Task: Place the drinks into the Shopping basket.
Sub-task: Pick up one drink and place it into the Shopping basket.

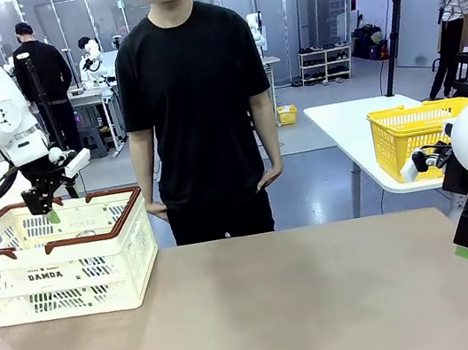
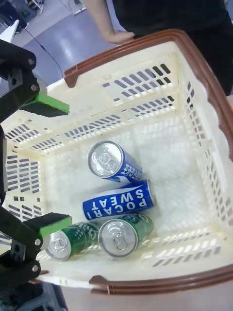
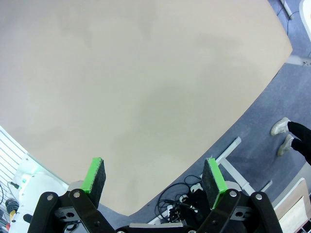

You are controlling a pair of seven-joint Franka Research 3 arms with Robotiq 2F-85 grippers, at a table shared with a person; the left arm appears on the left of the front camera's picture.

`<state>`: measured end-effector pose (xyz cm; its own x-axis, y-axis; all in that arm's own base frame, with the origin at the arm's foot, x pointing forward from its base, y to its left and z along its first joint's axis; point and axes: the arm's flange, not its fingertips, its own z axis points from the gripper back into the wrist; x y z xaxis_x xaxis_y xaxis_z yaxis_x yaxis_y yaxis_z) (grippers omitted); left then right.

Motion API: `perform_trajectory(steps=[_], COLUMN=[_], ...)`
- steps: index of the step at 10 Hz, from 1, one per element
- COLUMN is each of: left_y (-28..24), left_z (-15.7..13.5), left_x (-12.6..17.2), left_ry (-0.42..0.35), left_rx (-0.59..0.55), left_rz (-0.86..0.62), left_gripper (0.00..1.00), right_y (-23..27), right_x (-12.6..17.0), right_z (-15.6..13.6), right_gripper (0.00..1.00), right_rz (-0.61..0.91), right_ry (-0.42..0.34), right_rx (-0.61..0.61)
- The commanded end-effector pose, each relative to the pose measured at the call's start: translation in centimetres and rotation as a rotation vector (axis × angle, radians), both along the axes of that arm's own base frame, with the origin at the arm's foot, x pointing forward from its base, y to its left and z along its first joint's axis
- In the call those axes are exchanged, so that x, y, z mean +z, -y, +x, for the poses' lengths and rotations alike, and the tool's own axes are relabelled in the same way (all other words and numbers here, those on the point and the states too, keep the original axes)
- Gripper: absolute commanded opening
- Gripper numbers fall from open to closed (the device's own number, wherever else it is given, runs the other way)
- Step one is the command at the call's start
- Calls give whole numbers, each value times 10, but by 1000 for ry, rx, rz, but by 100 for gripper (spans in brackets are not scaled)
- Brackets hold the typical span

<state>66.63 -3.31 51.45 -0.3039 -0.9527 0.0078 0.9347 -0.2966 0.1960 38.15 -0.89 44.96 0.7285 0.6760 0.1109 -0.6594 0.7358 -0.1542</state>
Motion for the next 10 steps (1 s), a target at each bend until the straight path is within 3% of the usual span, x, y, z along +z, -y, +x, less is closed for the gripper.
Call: perform_trajectory(steps=[1,2,10], left_y=[5,0,0], left_z=[-17,0,0], left_x=[1,0,0], left_ry=[-4,0,0], left_rx=[-17,0,0], left_rz=[-18,0,0], left_gripper=[100,100,100], right_y=[-2,-2,-2], right_x=[0,0,0], right_z=[-1,-1,-1], right_gripper=[100,100,100], right_rz=[1,1,1], right_ry=[2,2,2], right_rx=[-14,-14,-14])
